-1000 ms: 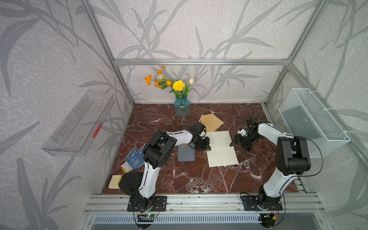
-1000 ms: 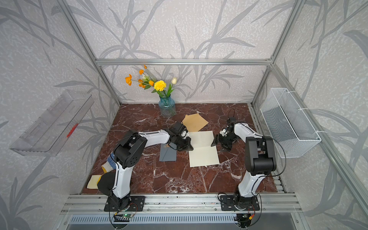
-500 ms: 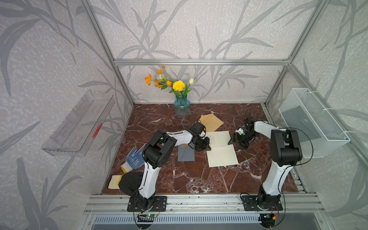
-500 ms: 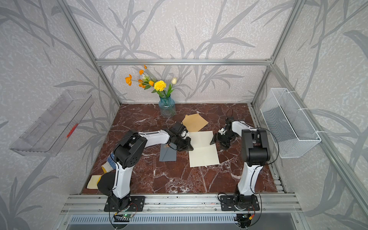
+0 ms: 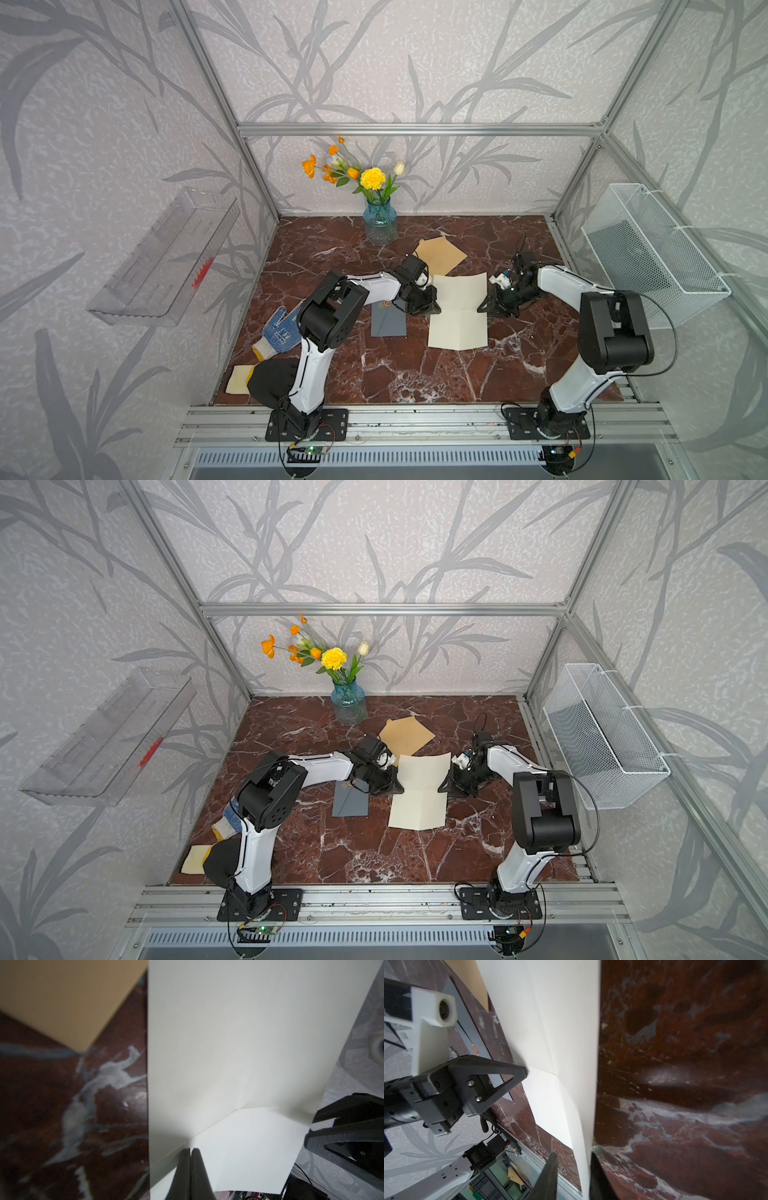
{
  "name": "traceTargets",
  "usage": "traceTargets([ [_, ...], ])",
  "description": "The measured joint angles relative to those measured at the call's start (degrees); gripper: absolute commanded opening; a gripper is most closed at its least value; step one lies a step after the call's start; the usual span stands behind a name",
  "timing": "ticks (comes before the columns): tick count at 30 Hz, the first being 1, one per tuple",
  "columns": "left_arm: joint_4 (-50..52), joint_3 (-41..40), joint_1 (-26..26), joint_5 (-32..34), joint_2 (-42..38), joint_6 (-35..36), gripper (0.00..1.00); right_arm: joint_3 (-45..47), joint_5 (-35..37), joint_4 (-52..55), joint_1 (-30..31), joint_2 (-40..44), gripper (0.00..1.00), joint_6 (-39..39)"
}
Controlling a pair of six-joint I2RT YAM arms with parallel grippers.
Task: Fold the letter paper in half and place it into the envelope
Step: Pick up the letter paper from the center of the board.
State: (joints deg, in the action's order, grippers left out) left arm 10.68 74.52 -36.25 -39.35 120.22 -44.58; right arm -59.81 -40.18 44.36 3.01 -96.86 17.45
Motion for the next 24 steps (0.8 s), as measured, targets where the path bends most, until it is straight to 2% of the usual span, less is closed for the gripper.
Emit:
traceTargets([
  [5,-0.09,0.0,0.0,0.0,0.0,-0.59,0.0,0.0,0.26,0.02,0.44,1.05,0.29,0.44],
  [8,-0.31,-0.04,0.0,0.02,0.0,-0.72,0.0,-0.04,0.79,-0.17,0.9,-0.57,0.29,0.74],
  [12,-1.49,-0.66,0.02,-0.37,0.0,-1.27,0.0,-0.31,2.49,-0.5,1.6,-5.27,0.16,1.31],
  [15,-2.43,-1.16,0.07,-0.9,0.0,-1.57,0.0,-1.05,3.72,-0.33,1.9,-7.37,0.0,1.9],
  [18,-2.58,-1.27,0.13,-1.29,-0.02,-1.6,0.01,-2.95,4.44,0.46,1.97,-7.34,0.0,1.79],
  [20,-1.88,-1.25,0.55,-1.31,-0.26,-1.29,0.13,-4.26,4.57,0.76,1.99,-7.13,0.0,1.77],
  [21,-0.94,-1.22,0.72,-1.29,-0.59,-0.87,0.27,-4.57,4.55,0.79,1.99,-6.58,0.0,1.77],
  [24,2.25,-0.42,1.7,-1.4,-2.6,0.59,0.8,-4.66,3.93,1.44,1.99,-3.15,0.0,1.79],
])
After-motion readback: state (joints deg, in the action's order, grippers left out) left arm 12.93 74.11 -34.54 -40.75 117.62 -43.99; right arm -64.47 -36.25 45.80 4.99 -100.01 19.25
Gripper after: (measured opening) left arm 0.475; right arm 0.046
